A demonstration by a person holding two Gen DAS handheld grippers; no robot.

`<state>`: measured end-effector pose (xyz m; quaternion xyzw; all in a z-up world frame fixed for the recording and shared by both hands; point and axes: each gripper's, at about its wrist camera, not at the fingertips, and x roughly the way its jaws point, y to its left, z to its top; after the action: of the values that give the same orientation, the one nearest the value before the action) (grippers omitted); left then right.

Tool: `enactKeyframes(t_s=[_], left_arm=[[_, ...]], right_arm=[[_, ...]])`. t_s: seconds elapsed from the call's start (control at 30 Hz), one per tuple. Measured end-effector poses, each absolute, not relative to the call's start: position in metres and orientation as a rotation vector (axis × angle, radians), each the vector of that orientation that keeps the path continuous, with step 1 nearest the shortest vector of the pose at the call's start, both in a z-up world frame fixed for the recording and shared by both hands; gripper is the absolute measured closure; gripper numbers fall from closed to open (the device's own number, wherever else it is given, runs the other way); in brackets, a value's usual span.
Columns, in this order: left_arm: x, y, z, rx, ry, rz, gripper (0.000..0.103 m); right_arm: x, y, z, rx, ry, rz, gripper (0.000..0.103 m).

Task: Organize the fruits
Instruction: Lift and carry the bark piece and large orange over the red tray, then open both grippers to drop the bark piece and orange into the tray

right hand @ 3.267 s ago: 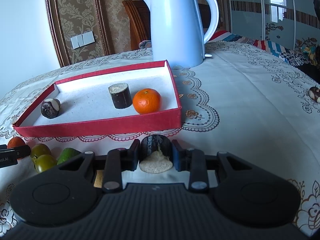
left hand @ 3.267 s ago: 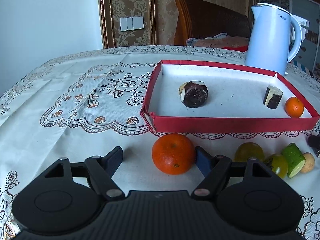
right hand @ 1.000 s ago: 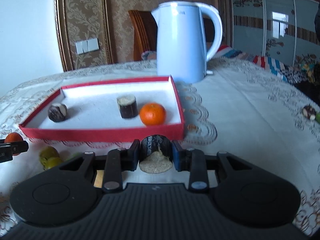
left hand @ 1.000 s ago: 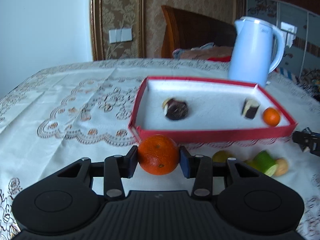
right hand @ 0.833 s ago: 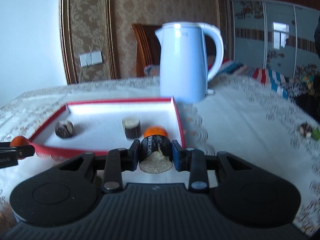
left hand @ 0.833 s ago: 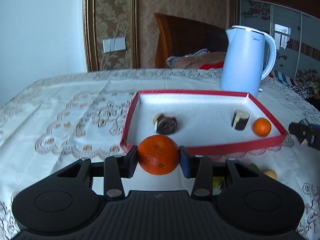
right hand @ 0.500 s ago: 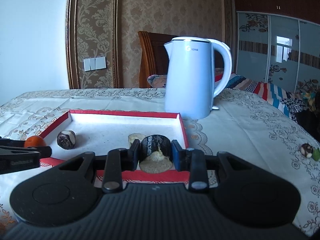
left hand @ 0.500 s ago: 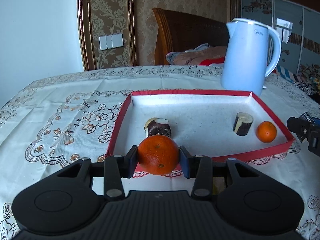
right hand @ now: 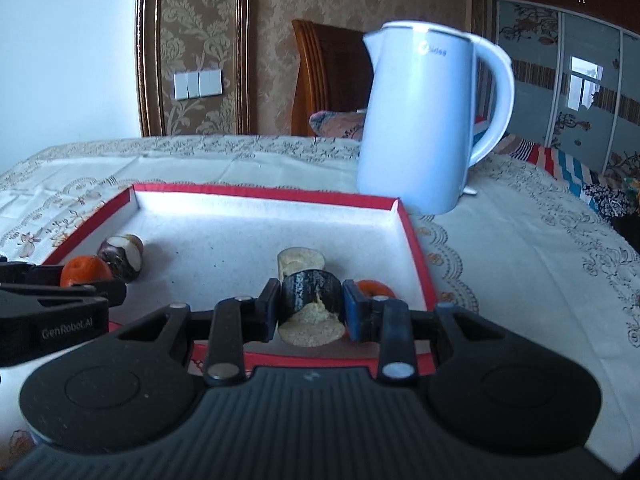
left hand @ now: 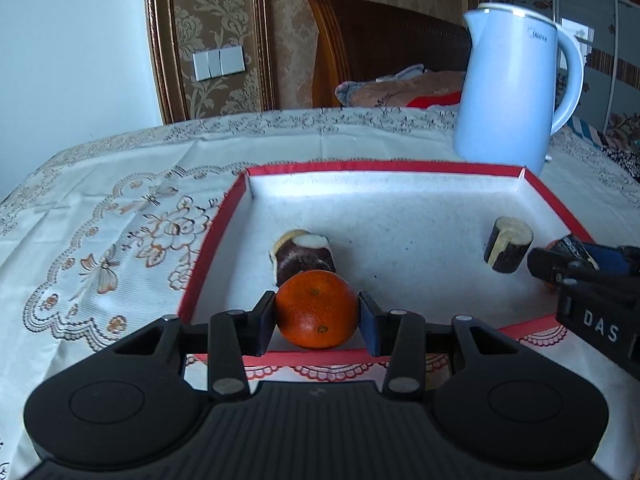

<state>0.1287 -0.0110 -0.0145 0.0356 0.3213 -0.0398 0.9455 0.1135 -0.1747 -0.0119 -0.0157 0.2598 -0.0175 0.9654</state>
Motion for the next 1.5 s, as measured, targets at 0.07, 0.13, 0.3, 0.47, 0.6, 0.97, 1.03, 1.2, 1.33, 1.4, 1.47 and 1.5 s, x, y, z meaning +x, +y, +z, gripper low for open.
enactKeyframes(t_s=[0.07, 0.13, 0.3, 0.47, 0.6, 0.97, 1.03, 1.2, 1.33, 1.4, 1.47, 1.5], left_arm=[[0.132, -0.012, -0.019, 0.076, 0.66, -0.072, 0.061], [0.134, -0.011, -0.019, 0.068, 0.657, -0.075, 0.061], [0.143, -0.011, -0.025, 0.066, 0.679, -0.058, 0.061], [0.151, -0.009, -0.024, 0.054, 0.678, -0.051, 0.061], [0.157, -0.011, -0.025, 0.055, 0.673, -0.041, 0.061], [0.172, -0.015, -0.026, 0.06, 0.663, -0.009, 0.06], [0.172, -0.015, -0.026, 0.059, 0.66, -0.008, 0.06], [0.173, -0.013, -0.027, 0.05, 0.655, -0.007, 0.06], [0.175, -0.013, -0.027, 0.046, 0.653, -0.008, 0.059], [0.174, -0.012, -0.028, 0.047, 0.649, 0.002, 0.054], [0.176, -0.01, -0.028, 0.036, 0.649, 0.016, 0.045], [0.176, -0.008, -0.029, 0.025, 0.652, 0.019, 0.044]], right_arm=[[0.119, -0.175, -0.016, -0.03, 0.536, -0.038, 0.072], [0.124, -0.174, -0.018, -0.028, 0.54, -0.032, 0.072], [0.132, -0.166, -0.021, -0.045, 0.542, -0.017, 0.072], [0.144, -0.163, -0.03, -0.033, 0.579, -0.011, 0.072], [0.153, -0.167, -0.033, -0.012, 0.594, -0.023, 0.072], [0.181, -0.17, -0.033, -0.005, 0.595, -0.071, 0.072], [0.184, -0.172, -0.033, 0.004, 0.598, -0.072, 0.072], [0.184, -0.172, -0.033, 0.001, 0.607, -0.061, 0.072], [0.184, -0.171, -0.034, -0.007, 0.606, -0.062, 0.072], [0.184, -0.17, -0.034, -0.009, 0.609, -0.06, 0.072], [0.184, -0.171, -0.033, -0.004, 0.609, -0.058, 0.072], [0.183, -0.171, -0.033, -0.004, 0.609, -0.056, 0.072]])
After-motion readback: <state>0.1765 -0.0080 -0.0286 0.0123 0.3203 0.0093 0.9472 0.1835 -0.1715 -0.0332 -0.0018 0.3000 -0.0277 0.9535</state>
